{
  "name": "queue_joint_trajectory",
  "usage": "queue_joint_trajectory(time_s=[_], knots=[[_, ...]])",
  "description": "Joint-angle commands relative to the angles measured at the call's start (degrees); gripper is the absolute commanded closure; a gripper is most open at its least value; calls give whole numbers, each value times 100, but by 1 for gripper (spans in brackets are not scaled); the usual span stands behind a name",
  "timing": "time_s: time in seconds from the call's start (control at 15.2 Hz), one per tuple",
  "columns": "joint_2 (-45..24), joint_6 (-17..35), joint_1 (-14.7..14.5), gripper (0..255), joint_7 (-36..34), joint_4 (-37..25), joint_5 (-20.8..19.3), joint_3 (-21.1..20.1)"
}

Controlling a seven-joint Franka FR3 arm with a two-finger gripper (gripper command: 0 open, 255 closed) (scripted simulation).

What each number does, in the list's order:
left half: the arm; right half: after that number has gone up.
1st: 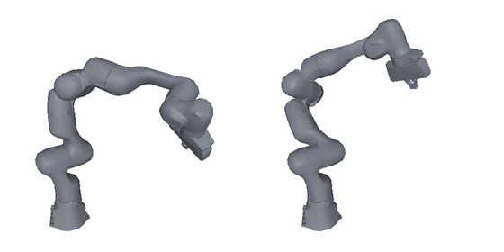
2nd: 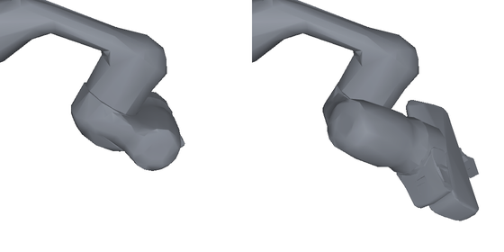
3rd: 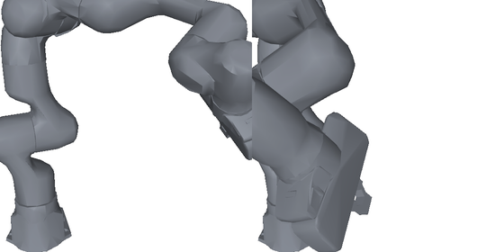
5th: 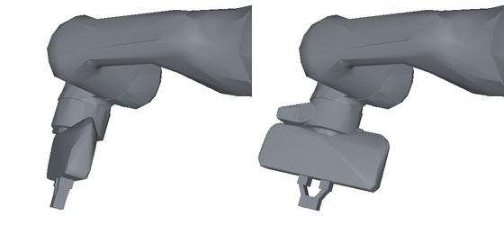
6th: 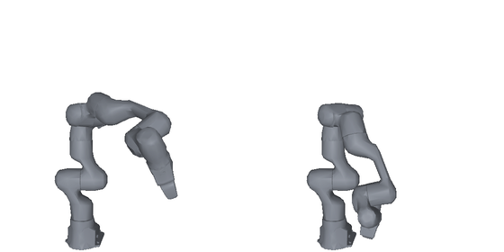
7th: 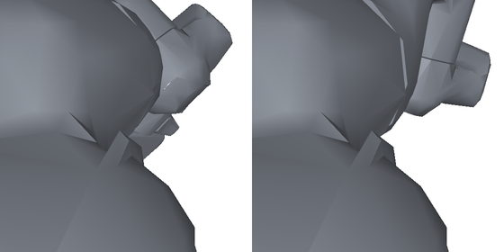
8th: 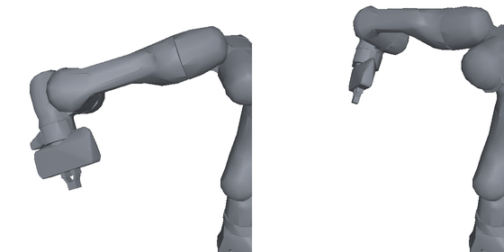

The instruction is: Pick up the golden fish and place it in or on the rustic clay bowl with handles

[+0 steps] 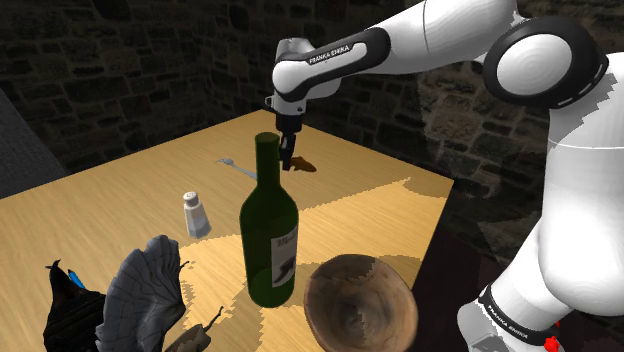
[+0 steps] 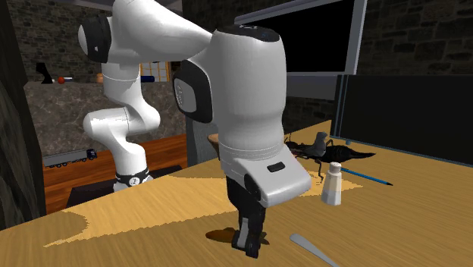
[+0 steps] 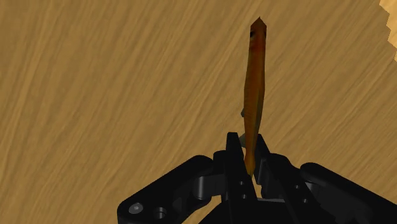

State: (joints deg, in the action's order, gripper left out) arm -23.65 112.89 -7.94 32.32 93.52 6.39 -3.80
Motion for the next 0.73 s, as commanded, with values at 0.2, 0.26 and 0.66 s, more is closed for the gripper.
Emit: queue_joint_trajectory(time_s=[0.2, 0.26, 0.66], knots=[[121, -344, 9, 255, -30, -222, -7, 2], [141, -412, 10, 255, -38, -270, -8, 2], [237, -828, 14, 255, -82, -592, -16, 2]])
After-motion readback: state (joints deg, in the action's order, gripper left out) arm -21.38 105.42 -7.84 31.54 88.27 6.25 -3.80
